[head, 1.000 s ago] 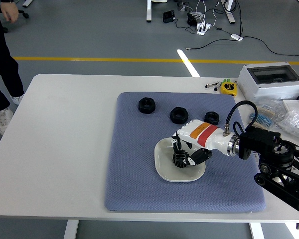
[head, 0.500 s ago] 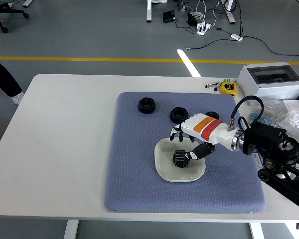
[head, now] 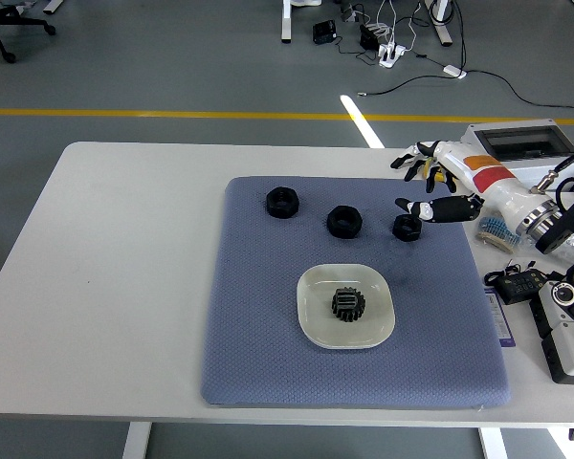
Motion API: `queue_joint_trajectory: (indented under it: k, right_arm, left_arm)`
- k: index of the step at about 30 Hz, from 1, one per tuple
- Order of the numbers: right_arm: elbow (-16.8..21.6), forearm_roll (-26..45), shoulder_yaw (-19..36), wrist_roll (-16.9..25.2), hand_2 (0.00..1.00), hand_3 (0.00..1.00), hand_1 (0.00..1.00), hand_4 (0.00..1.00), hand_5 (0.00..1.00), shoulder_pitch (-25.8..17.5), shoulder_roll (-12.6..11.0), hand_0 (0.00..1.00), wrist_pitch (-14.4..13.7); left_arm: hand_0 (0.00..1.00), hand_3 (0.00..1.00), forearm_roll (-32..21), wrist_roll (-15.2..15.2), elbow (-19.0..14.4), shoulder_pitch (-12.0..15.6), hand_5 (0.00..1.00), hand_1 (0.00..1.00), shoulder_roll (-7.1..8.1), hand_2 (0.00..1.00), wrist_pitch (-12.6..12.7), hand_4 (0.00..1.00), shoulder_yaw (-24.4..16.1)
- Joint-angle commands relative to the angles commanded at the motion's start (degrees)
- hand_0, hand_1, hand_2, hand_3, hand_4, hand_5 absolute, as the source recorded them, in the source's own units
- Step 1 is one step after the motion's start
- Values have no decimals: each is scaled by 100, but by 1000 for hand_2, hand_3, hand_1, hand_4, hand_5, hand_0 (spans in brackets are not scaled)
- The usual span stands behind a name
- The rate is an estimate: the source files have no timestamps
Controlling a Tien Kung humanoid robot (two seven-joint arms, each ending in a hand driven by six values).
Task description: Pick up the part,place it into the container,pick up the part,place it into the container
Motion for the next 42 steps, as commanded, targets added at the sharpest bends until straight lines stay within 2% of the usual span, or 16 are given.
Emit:
queue_joint_trajectory:
  k: [3,4,9,10,12,15,16,21,31,37,42]
  right_arm:
    - [-72,719,359,-1,667,638,558,948,538,-271,-83,404,-89]
    - [-88,942,473,-14,789,823,712,998,694,-345,-105,672,-71]
    - [-146,2171,1059,-28,789,823,712,998,694,-774,-181,672,-27]
    - [-142,2432,1184,-10,831,858,773,998,782,-902,-173,764,-19]
    - [-129,2879,1356,6,831,858,773,998,782,-1107,-150,764,24]
    - [-101,3624,1583,7,831,858,773,998,782,-1447,-77,764,147]
    - [-91,3884,1681,15,842,871,796,998,826,-1580,-21,802,180]
    - [-55,5005,2034,17,842,871,796,998,826,-2030,202,802,356]
    - [-43,4371,2645,-61,844,876,802,998,855,-2589,603,823,636]
    - [-27,4255,2830,-49,843,874,800,998,879,-2718,786,820,686]
    - [-24,4228,2886,-42,838,868,797,998,882,-2737,827,816,692]
  left_arm:
    - [714,622,8,-10,3,3,682,617,0,721,-3,722,-9]
    - [714,622,15,-11,4,-1,682,617,0,721,-4,721,-13]
    - [714,622,18,-22,5,-38,682,617,0,721,-13,721,4]
    - [713,620,33,-17,6,-43,683,618,-3,721,-16,721,-4]
    - [713,620,27,-13,8,-43,683,618,-8,721,-15,721,-6]
    - [713,620,46,0,11,-34,683,618,-17,721,-19,721,-28]
    - [713,620,52,2,12,-33,683,619,-22,721,-21,720,-28]
    - [713,620,44,1,13,-33,683,619,-35,721,-21,720,-20]
    - [711,620,60,5,15,-35,681,621,-49,719,-27,716,-24]
    - [709,619,93,15,15,-29,684,624,-57,719,-29,717,-47]
    - [710,619,111,16,14,-34,681,623,-60,718,-34,716,-46]
